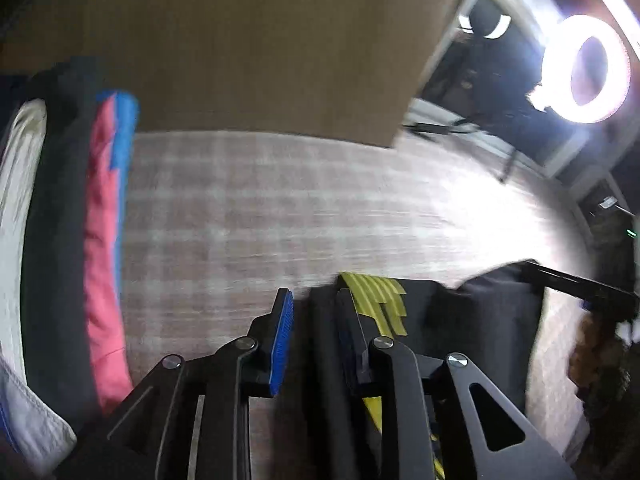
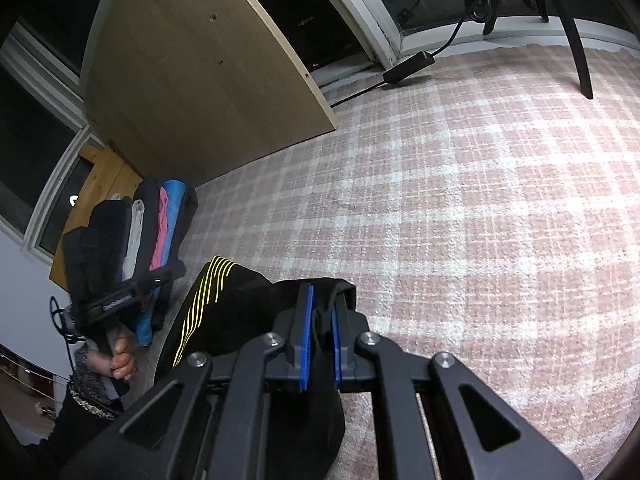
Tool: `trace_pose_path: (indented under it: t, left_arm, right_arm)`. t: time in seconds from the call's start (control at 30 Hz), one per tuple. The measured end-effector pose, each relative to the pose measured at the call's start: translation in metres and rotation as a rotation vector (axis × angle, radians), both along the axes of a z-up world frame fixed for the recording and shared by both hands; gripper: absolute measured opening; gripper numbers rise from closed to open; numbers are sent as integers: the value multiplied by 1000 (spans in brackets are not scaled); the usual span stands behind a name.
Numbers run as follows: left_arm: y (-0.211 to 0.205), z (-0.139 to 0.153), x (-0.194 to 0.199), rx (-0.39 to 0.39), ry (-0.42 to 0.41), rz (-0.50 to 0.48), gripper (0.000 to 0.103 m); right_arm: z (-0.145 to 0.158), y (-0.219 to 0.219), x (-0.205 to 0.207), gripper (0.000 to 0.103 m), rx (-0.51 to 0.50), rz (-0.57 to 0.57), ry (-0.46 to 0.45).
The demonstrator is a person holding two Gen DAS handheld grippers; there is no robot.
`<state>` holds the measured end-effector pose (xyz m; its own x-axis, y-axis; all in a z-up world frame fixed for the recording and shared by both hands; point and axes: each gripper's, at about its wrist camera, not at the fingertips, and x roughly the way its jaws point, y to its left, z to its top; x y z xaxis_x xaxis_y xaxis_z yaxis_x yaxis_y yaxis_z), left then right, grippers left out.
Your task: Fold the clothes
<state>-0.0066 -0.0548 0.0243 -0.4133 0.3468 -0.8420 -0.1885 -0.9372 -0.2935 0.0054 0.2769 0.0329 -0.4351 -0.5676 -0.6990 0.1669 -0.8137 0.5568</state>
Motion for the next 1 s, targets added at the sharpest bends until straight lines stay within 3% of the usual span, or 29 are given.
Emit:
trace_pose_path:
  t: [0.2, 0.23, 0.27, 0.47, 0.6, 0.63, 0.7, 0.77, 0.87, 1.0]
  left_arm:
    - [21, -8, -3, -3, -44, -82, 20]
    - [23, -9, -2, -3, -49, -91, 15]
    - [21, -10, 1, 0, -48, -88, 1]
    - [-1, 15, 29, 6, 30, 25, 1]
    - [-1, -9, 26, -22, -76, 24, 2]
    - [-2, -6, 28, -22, -64, 32, 4]
    - [-5, 2, 31, -25, -37, 52, 20]
    - [-11, 11, 31, -30, 2, 93, 58]
    - [-13, 14, 19, -48, 1, 137, 61]
    - [-2, -2, 6, -52, -61, 102, 60]
  right_arm:
    - [2, -2, -2, 8, -10, 0, -2]
    - [2, -3, -3, 8, -8, 2, -1]
    - [3, -3, -2, 8, -8, 4, -2]
    - [1, -3, -1, 9, -46, 25, -25]
    - [-8, -13, -5, 11, -31, 49, -54]
    - [-10, -14, -7, 12, -34, 54, -65]
    - [-14, -17, -9, 12, -39, 65, -87]
    - [-16, -15, -11, 12, -42, 65, -100]
    - [-18, -13, -13, 12, -46, 65, -118]
    - [-18, -13, -13, 12, -46, 66, -122]
